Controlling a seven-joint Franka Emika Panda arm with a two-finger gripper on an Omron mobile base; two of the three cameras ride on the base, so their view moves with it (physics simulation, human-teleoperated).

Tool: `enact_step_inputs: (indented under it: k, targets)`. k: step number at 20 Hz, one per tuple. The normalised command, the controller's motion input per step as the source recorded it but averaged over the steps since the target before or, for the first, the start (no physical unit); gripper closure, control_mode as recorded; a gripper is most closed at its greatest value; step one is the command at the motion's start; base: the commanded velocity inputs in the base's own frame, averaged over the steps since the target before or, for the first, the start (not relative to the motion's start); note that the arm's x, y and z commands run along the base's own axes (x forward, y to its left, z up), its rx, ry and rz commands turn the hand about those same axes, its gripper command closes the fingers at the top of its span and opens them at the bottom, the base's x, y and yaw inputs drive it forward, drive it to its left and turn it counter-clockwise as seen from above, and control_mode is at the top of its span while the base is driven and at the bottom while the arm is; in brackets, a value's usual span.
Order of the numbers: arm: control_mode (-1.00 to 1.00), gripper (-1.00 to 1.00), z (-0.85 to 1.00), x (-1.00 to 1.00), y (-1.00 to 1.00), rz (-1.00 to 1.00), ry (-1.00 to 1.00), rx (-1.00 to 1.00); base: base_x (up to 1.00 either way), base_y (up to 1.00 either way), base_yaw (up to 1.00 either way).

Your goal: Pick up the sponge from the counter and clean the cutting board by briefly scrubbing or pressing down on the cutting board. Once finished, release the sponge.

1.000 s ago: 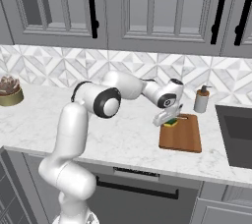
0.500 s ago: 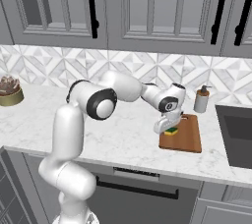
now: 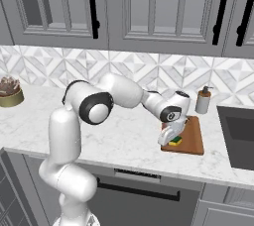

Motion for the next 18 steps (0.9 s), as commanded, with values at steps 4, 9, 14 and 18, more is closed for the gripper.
enact_step_inputs:
  k: [4, 9, 14, 18]
  targets:
    - [-1.00, 1.00, 0.00, 0.00, -0.49, 0.03, 0.00, 0.03, 0.00, 0.00, 0.00]
    - [-1.00, 1.00, 0.00, 0.00, -0.66, 0.03, 0.00, 0.08, 0.00, 0.00, 0.00]
    - [-1.00, 1.00, 0.00, 0.00, -0.67, 0.03, 0.01, 0.11, 0.00, 0.00, 0.00]
    - [-1.00, 1.00, 0.00, 0.00, -0.65, 0.05, 0.00, 0.10, 0.00, 0.00, 0.00]
